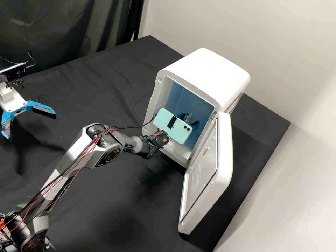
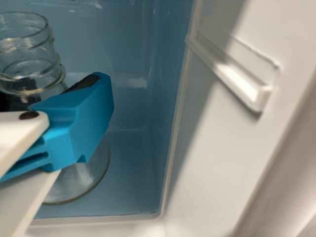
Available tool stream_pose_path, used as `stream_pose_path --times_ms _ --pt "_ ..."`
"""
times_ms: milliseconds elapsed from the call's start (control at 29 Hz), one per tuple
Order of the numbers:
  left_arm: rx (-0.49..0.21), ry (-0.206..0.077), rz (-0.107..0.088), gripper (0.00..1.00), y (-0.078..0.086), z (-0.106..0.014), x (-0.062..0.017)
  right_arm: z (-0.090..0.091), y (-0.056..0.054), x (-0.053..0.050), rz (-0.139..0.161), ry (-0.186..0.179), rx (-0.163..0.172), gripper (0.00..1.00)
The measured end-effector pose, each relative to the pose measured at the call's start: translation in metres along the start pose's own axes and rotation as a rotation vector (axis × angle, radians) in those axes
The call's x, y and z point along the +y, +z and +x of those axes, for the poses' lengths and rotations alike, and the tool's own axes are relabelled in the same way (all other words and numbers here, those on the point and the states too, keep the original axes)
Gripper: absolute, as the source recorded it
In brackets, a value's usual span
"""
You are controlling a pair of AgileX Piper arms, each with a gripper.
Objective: Place the flask in the incubator
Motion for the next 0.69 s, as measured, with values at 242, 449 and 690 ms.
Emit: stream_pose_path --times_ms 242,449,690 --pt "0.003 0.0 0.0 1.0 -0.0005 -0.0001 0.0001 0.0009 -0.001 0.0013 0.0 0.003 0.002 0.0" --pt "0.005 0.001 0.0 1.0 -0.0009 -0.0002 0.0001 0.0009 -0.0007 0.0011 0.0 0.0 0.0 0.0" --pt "0.01 0.002 -0.001 1.0 -0.0017 -0.0004 0.0002 0.0009 -0.0007 0.0011 0.0 0.0 0.0 0.0"
